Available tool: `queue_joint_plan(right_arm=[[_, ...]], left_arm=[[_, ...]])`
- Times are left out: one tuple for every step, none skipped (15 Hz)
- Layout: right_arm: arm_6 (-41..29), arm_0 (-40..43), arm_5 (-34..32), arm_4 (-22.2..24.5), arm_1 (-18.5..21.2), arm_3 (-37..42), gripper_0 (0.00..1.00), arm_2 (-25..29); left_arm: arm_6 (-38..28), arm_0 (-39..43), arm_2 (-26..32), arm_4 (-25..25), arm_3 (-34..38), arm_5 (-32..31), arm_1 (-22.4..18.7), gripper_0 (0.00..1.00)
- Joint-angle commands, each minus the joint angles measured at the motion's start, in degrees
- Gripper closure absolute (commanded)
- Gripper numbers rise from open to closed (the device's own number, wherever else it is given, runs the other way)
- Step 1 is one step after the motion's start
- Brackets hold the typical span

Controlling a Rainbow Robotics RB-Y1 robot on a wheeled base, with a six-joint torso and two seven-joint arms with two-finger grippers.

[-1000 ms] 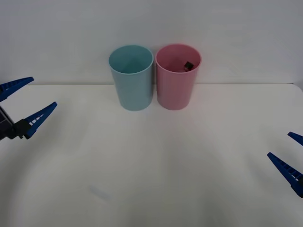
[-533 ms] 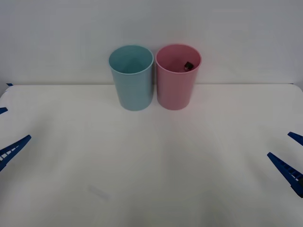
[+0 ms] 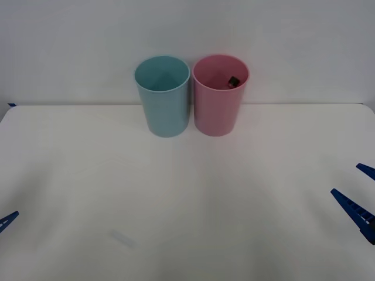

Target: Grasp the object on the table and drop it into the matching bin: aluminum can to the light blue bin, PET bottle to the pink bin.

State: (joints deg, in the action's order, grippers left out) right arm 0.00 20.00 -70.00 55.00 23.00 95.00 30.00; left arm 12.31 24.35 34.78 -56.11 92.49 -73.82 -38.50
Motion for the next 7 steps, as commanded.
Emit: queue_joint_plan(right_arm=[[0.00, 0.00, 0.00, 0.00, 0.00, 0.00, 0.00, 0.00], [0.00, 0.00, 0.00, 0.00, 0.00, 0.00, 0.00, 0.00], [0.00, 0.00, 0.00, 0.00, 0.00, 0.00, 0.00, 0.00], [0.00, 0.00, 0.00, 0.00, 0.00, 0.00, 0.00, 0.00], [0.00, 0.00, 0.00, 0.00, 0.00, 0.00, 0.00, 0.00], [0.00, 0.00, 0.00, 0.00, 0.00, 0.00, 0.00, 0.00], [0.00, 0.00, 0.00, 0.00, 0.00, 0.00, 0.00, 0.00]], left_arm=[[0.08, 1.85, -0.42, 0.21, 0.15, -0.36, -0.08, 0.00], [-0.18, 1.93, -1.12, 0.30, 0.06, -0.36, -0.08, 0.00], [-0.44, 2.02, -1.65, 0.30, 0.15, -0.36, -0.08, 0.00], [-0.44, 2.02, -1.65, 0.30, 0.15, -0.36, -0.08, 0.00], [-0.44, 2.02, -1.65, 0.30, 0.15, -0.36, -0.08, 0.00], [-0.44, 2.02, -1.65, 0.30, 0.15, -0.36, -0.08, 0.00], [-0.44, 2.02, -1.65, 0.30, 0.15, -0.36, -0.08, 0.00]])
